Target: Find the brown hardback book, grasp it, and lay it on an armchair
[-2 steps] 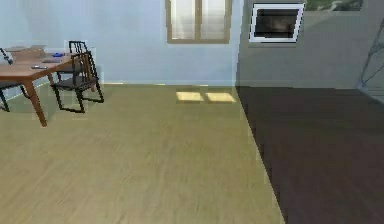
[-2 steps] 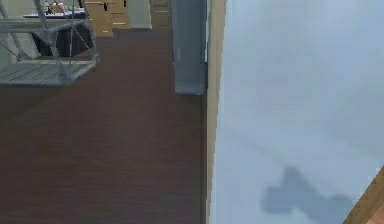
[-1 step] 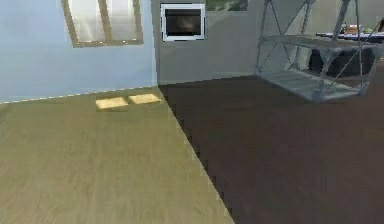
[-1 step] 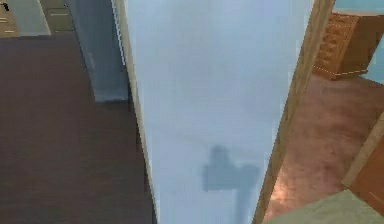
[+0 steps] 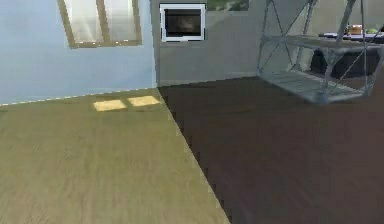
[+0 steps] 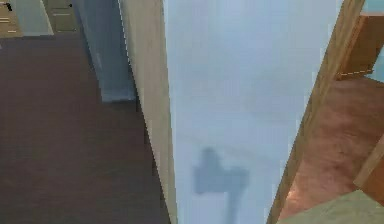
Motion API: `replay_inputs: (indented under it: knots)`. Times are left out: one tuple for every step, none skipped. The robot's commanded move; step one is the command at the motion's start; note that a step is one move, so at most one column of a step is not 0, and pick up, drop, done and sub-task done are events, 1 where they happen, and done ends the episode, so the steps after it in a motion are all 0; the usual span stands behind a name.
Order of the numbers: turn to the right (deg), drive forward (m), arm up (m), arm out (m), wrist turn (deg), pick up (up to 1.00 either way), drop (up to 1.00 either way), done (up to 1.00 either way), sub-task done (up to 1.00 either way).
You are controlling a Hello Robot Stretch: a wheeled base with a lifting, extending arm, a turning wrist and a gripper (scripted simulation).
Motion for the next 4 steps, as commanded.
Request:
replay_inputs:
  knots:
    - [24.0, 0.00, 0.00, 0.00, 0.0, 0.00, 0.00, 0.00, 0.00]
    - [0.0, 0.45, 0.00, 0.00, 0.0, 0.00, 0.00, 0.00, 0.00]
    - [30.0, 0.00, 0.00, 0.00, 0.0, 0.00, 0.00, 0.00, 0.00]
    - [0.0, 1.00, 0.00, 0.00, 0.0, 0.00, 0.00, 0.00, 0.00]
